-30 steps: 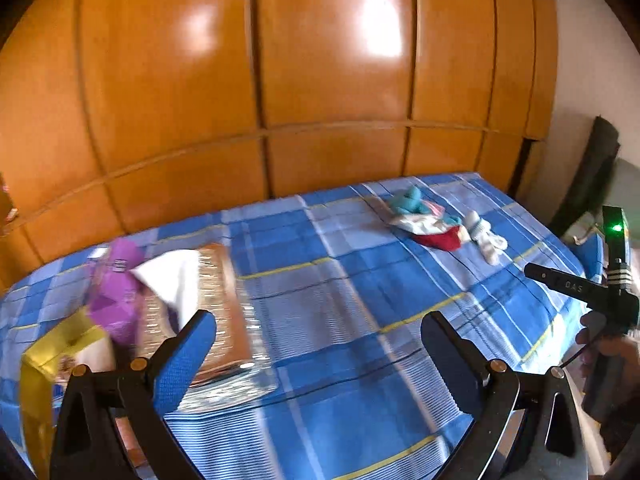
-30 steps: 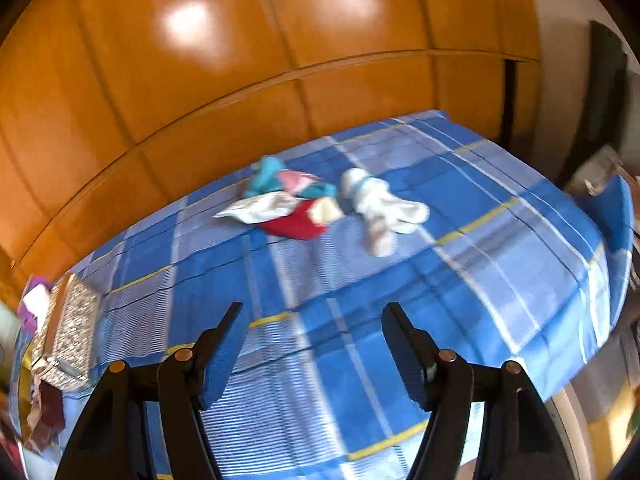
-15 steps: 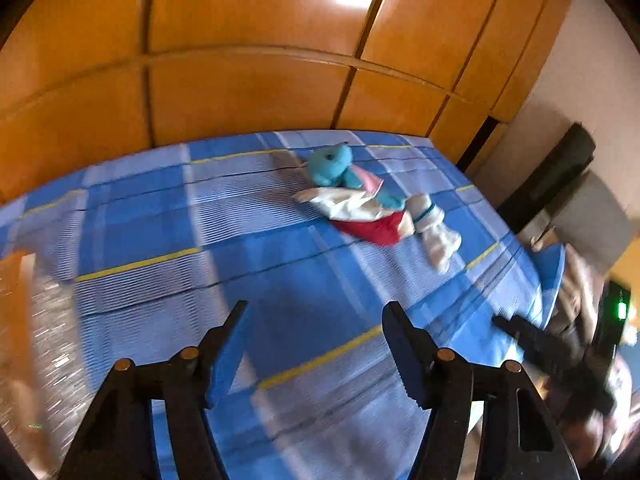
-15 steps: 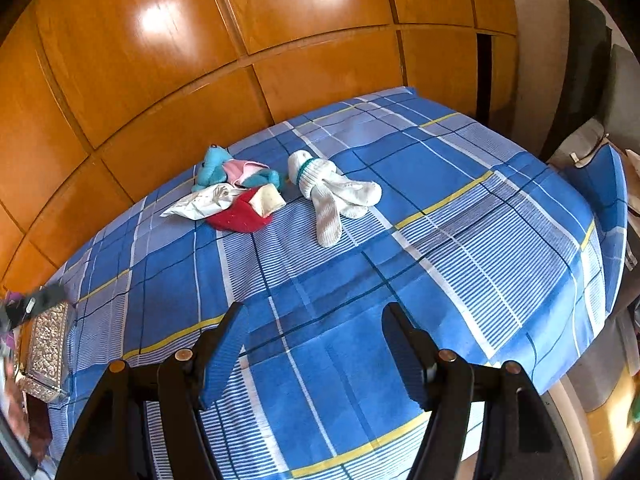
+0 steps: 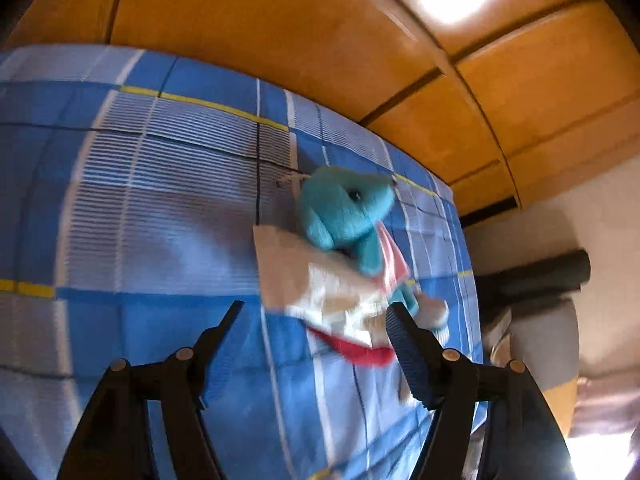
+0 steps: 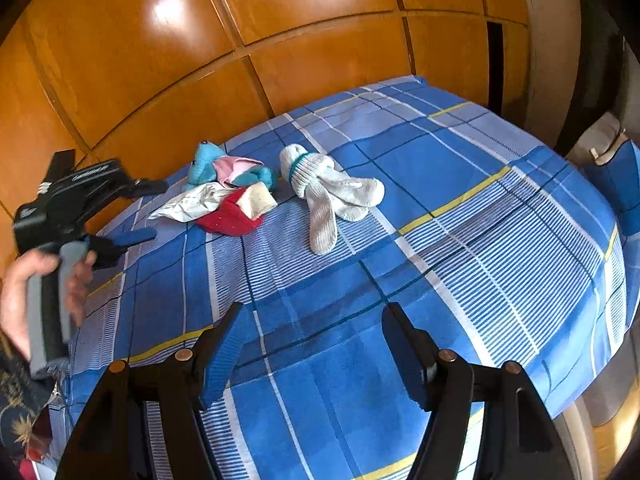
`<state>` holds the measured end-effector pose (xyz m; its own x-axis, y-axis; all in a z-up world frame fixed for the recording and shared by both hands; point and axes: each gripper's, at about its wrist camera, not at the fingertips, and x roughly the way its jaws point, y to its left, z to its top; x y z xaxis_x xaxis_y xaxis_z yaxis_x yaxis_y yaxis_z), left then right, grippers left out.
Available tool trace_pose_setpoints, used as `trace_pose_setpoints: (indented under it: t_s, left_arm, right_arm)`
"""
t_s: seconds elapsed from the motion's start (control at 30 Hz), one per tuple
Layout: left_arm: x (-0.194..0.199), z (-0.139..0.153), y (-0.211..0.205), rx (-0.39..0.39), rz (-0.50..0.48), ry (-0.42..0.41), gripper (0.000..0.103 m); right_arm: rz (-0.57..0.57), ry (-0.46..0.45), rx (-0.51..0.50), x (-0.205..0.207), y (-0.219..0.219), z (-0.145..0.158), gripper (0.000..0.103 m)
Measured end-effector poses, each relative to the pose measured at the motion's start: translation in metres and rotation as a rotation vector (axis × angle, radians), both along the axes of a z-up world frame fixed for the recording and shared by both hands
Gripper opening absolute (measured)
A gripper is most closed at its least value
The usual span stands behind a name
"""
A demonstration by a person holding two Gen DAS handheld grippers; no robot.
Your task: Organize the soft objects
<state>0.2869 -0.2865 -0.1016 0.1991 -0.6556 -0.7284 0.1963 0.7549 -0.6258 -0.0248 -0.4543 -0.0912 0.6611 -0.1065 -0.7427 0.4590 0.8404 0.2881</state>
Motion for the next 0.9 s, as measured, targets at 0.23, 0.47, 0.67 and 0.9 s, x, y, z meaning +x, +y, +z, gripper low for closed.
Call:
trace_pose_setpoints:
  t_s: [0.23, 0.47, 0.67, 0.9]
  left_arm:
    - [0.014, -0.02, -0.015, -0.098, 0.021, 0.07, 0.025]
    - [-0.011, 0.001, 0.032, -0.119, 0.013, -0.024, 0.022]
    - [-0.05, 0.004, 0.078, -0.004, -0.007, -0.049, 0.024]
    - [-0.092, -0.006, 0.092, 0.171, -0.092, -0.057, 0.067]
  right_arm:
    - [-0.008, 0.027, 0.023, 0.003, -0.01, -0.012, 0.07]
    - [-0.02, 0.014, 0.034, 0.006, -0.015, -0.012, 0.07]
    - [0.003, -0.013, 0.038, 0.014, -0.004, -0.005, 0.07]
    - [0.042, -0.013, 0.042, 0.015, 0.01, -0.001, 0.07]
